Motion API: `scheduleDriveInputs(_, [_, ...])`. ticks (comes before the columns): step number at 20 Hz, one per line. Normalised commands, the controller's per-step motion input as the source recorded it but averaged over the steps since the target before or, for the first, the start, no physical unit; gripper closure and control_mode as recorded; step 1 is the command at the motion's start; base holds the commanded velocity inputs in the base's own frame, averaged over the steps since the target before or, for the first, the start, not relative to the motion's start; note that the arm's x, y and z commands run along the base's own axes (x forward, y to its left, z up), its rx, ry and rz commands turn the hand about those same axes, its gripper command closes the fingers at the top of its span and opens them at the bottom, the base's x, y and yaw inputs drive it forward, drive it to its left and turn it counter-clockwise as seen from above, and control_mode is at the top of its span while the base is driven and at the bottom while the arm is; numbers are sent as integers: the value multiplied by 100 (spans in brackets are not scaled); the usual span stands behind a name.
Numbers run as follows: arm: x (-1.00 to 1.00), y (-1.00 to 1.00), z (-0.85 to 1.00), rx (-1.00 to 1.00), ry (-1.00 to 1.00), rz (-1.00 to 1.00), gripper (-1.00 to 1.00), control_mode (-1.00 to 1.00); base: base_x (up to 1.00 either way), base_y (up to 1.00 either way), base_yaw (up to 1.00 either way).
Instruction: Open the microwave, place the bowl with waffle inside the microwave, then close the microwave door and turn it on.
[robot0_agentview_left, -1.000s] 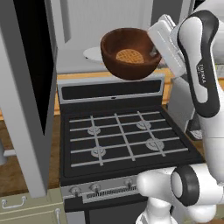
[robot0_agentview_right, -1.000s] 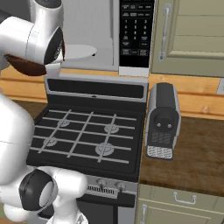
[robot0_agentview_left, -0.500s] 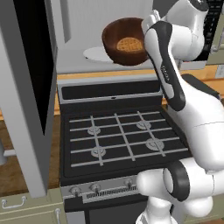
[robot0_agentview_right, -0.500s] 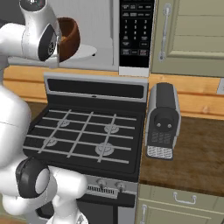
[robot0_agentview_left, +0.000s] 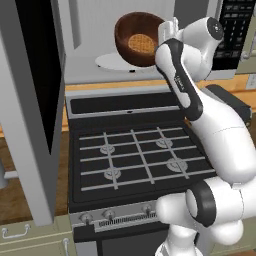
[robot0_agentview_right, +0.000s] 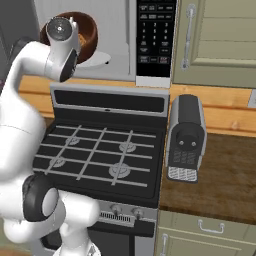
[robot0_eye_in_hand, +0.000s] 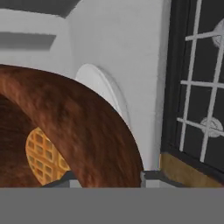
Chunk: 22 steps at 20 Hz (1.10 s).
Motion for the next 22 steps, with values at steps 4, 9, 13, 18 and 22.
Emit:
scheduleDriveInputs(4, [89, 14, 1, 27, 0, -9, 100, -100, 0, 0, 0])
scheduleDriveInputs(9, [85, 5, 38, 15, 21, -3, 100, -100, 0, 0, 0])
scheduleDriveInputs(13, [69, 6, 32, 1, 21, 0, 100, -100, 0, 0, 0])
scheduleDriveInputs(18, [53, 26, -7, -1, 22, 0, 100, -100, 0, 0, 0])
scheduleDriveInputs(22, [26, 27, -30, 0, 7, 0, 100, -100, 0, 0, 0])
